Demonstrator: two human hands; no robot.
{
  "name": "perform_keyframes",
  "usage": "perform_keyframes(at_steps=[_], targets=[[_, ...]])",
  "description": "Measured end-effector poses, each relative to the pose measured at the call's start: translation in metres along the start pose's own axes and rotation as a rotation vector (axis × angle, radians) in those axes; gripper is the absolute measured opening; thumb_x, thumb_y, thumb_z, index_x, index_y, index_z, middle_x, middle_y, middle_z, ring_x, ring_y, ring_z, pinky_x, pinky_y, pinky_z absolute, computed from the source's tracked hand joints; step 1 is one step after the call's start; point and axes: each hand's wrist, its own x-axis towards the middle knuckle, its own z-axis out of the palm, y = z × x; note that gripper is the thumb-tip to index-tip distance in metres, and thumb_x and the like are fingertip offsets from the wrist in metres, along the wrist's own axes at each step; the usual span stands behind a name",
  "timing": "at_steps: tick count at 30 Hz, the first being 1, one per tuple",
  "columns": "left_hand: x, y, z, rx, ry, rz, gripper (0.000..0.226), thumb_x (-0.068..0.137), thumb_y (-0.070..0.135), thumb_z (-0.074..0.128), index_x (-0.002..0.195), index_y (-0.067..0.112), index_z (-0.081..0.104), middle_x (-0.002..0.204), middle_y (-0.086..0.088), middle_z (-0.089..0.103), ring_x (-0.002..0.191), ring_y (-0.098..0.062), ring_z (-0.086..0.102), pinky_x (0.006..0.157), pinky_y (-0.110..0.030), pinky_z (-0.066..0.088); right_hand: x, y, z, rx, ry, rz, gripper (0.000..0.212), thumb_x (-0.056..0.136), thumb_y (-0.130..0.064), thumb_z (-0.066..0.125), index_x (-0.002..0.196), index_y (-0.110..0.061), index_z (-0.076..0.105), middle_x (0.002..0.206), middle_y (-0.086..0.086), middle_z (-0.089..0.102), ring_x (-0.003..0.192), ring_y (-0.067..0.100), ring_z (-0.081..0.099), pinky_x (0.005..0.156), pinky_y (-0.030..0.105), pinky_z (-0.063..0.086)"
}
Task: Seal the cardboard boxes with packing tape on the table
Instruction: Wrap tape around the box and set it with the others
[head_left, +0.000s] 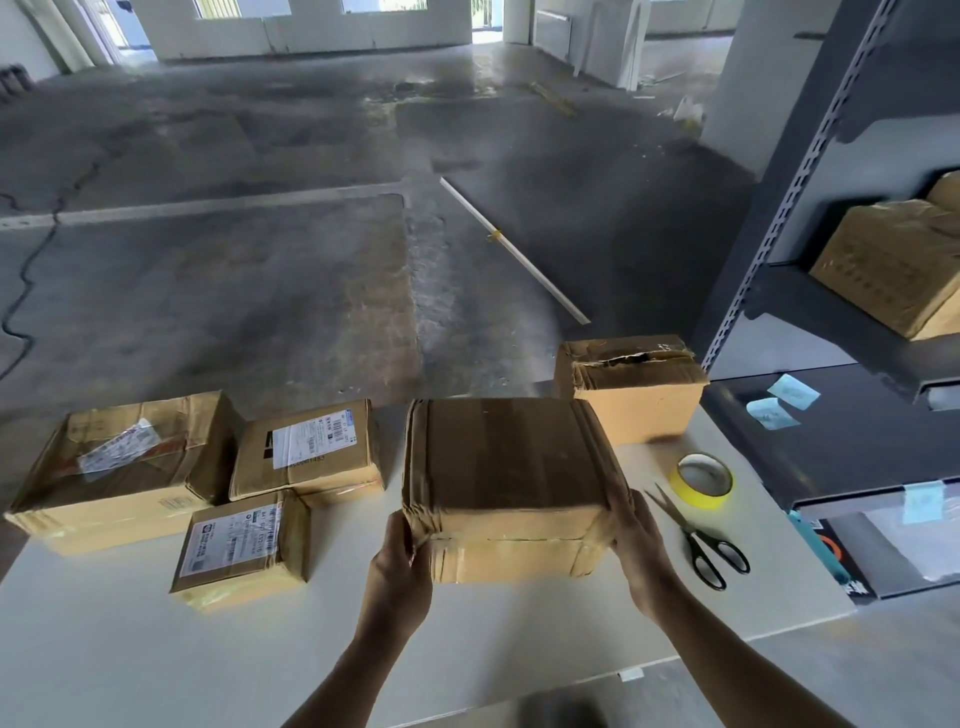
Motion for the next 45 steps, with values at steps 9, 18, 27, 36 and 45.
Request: perform_keyframes(at_steps=[9, 18, 27, 36, 45], targets=[[-0.001, 0.002, -0.002, -0.389, -0.127, -0.291, 0.085, 0.062, 0.088, 0.042, 0.117, 0.025, 0.052, 0.103, 0.002, 0.065, 0.095, -0.016, 0.063, 0.074, -0.028, 0.048, 0.011, 0.016, -0.003, -0.216, 0.000, 0.018, 0.035, 0.102, -0.031, 0.050, 0.132, -0.011, 0.048, 0.116, 0.010, 0.062, 0.097, 0.018, 0.061, 0.069, 0.026, 0.046], [0.044, 0.019, -0.016, -0.347, 0.003, -0.273, 0.102, 0.065, 0.096, 0.036, 0.125, 0.016, 0.056, 0.112, -0.006, 0.067, 0.100, -0.024, 0.064, 0.076, -0.038, 0.056, 0.021, -0.011, 0.005, -0.316, 0.037, -0.010, 0.060, 0.093, -0.060, 0.050, 0.137, -0.018, 0.048, 0.124, 0.004, 0.062, 0.106, 0.020, 0.060, 0.073, 0.025, 0.049], [0.068, 0.030, -0.010, -0.256, -0.186, -0.385, 0.071, 0.090, 0.057, 0.055, 0.142, 0.013, 0.033, 0.112, -0.002, 0.054, 0.092, -0.018, 0.056, 0.053, -0.016, 0.049, 0.044, -0.030, 0.013, -0.469, -0.040, 0.111, 0.069, 0.088, -0.069, 0.049, 0.132, -0.015, 0.049, 0.108, 0.000, 0.059, 0.092, 0.013, 0.057, 0.065, 0.026, 0.045], [0.064, 0.024, -0.005, -0.230, -0.212, -0.392, 0.065, 0.092, 0.053, 0.058, 0.140, 0.015, 0.036, 0.112, 0.002, 0.053, 0.096, -0.016, 0.055, 0.057, -0.016, 0.053, 0.048, -0.021, 0.013, -0.432, -0.060, 0.121, 0.064, 0.090, -0.060, 0.056, 0.130, -0.011, 0.055, 0.115, 0.004, 0.065, 0.107, 0.024, 0.061, 0.077, 0.029, 0.051], [0.056, 0.021, -0.011, -0.157, -0.150, -0.354, 0.061, 0.095, 0.051, 0.055, 0.141, 0.015, 0.037, 0.116, 0.001, 0.053, 0.101, -0.020, 0.053, 0.070, -0.026, 0.054, 0.035, -0.018, 0.016, -0.431, -0.050, 0.061, 0.057, 0.092, -0.056, 0.058, 0.129, -0.013, 0.053, 0.108, -0.001, 0.064, 0.101, 0.018, 0.061, 0.079, 0.030, 0.051]])
